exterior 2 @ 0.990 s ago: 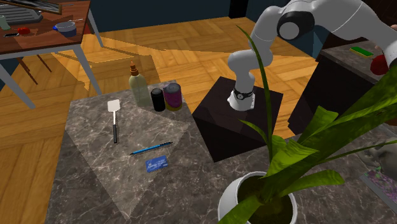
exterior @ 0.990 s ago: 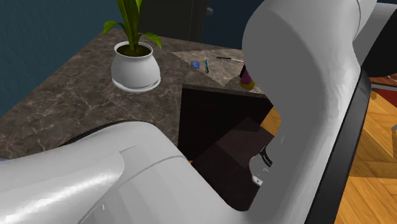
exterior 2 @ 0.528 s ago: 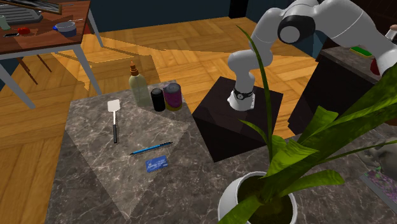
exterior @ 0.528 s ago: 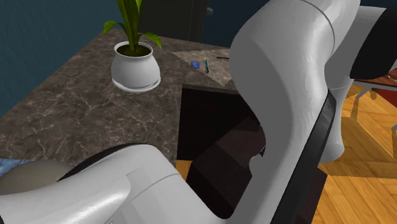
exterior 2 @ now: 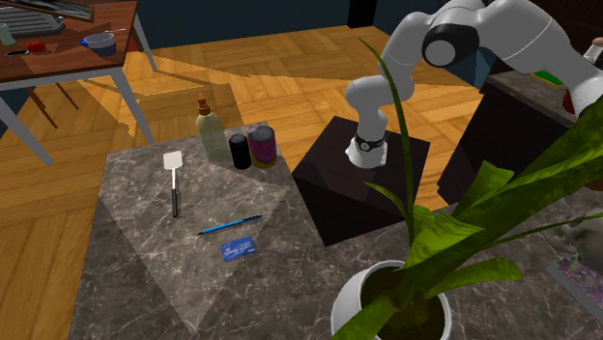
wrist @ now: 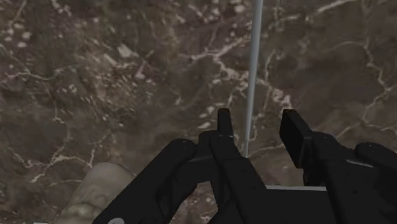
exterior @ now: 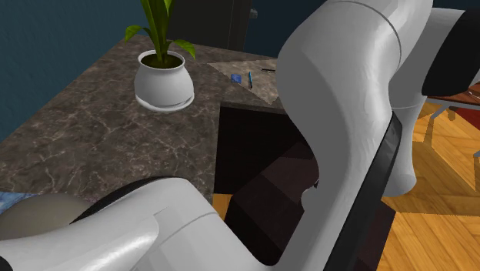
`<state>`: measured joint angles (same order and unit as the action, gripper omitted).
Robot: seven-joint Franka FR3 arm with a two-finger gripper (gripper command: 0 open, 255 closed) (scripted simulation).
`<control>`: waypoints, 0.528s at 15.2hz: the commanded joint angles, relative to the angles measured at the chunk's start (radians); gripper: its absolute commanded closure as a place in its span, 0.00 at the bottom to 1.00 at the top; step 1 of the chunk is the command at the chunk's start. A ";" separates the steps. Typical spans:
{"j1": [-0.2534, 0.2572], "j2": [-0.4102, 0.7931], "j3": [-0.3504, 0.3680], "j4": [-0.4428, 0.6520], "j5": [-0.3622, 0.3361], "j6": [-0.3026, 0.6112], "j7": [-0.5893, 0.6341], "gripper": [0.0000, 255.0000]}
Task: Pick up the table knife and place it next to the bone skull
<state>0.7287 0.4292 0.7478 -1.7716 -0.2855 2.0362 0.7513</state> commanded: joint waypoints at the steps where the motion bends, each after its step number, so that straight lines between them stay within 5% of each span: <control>1: 0.000 0.000 0.000 0.000 0.000 0.000 0.000 0.00; 5: 0.000 0.000 0.000 0.000 0.000 0.000 0.000 0.00; 8: -0.009 -0.035 0.017 0.060 0.031 -0.086 -0.020 0.00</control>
<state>0.7186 0.3990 0.7615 -1.7349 -0.2605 1.9776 0.7342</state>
